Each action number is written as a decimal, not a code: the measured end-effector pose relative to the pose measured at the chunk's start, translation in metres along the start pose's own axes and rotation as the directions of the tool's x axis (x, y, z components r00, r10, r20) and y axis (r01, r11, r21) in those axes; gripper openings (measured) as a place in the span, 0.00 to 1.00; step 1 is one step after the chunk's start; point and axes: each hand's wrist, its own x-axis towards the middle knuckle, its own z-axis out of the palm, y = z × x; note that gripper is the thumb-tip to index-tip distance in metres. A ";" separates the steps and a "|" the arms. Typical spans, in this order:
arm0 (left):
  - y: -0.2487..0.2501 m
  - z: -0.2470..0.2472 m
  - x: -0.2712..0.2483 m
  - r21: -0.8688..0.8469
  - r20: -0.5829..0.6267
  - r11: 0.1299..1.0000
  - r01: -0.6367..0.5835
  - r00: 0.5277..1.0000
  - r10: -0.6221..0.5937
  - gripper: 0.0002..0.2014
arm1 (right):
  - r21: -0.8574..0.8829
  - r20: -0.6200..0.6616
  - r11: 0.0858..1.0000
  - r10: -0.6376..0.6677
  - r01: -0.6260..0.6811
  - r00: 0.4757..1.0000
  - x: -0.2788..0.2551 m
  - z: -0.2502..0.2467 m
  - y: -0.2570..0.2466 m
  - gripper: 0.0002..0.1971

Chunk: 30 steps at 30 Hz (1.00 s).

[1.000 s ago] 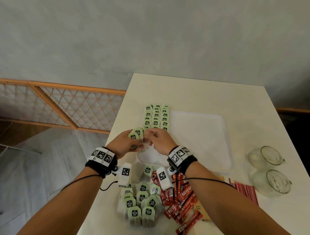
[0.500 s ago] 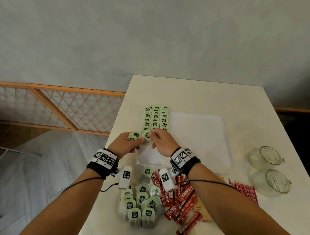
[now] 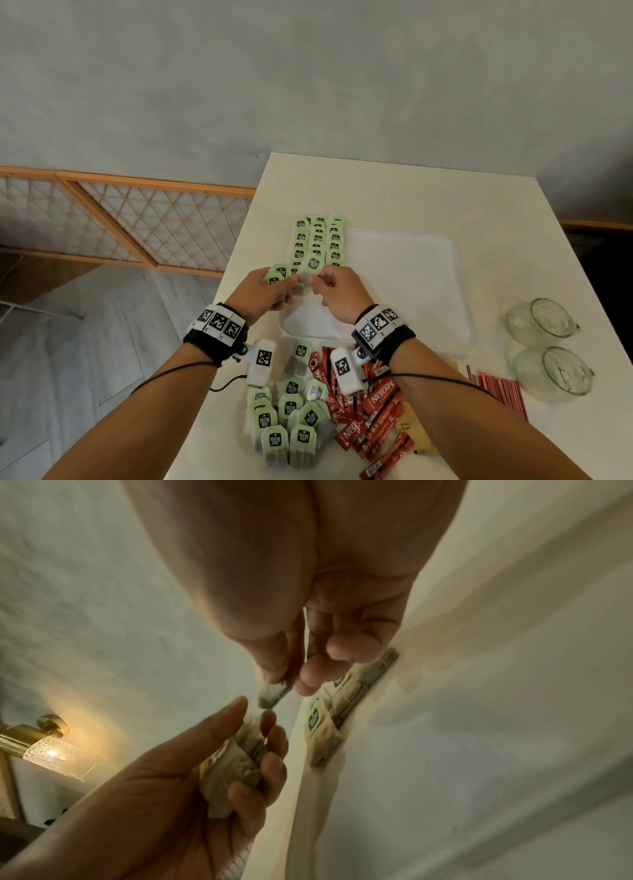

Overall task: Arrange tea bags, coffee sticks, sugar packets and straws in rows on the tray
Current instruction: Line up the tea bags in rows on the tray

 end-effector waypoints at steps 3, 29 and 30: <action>0.000 -0.002 0.000 -0.004 -0.010 1.000 0.021 1.000 -0.022 0.04 | -0.068 -0.045 0.997 0.038 -0.041 0.998 0.003 -0.009 0.002 0.20; -0.007 -0.010 0.015 0.194 -0.092 0.980 0.050 0.995 -0.033 0.06 | -0.361 -0.026 0.913 0.193 -0.189 0.981 0.006 -0.009 -0.002 0.22; -0.008 -0.011 0.015 0.225 -0.102 0.973 0.046 0.995 -0.023 0.06 | -0.349 -0.042 0.919 0.181 -0.184 0.983 0.004 -0.012 -0.002 0.21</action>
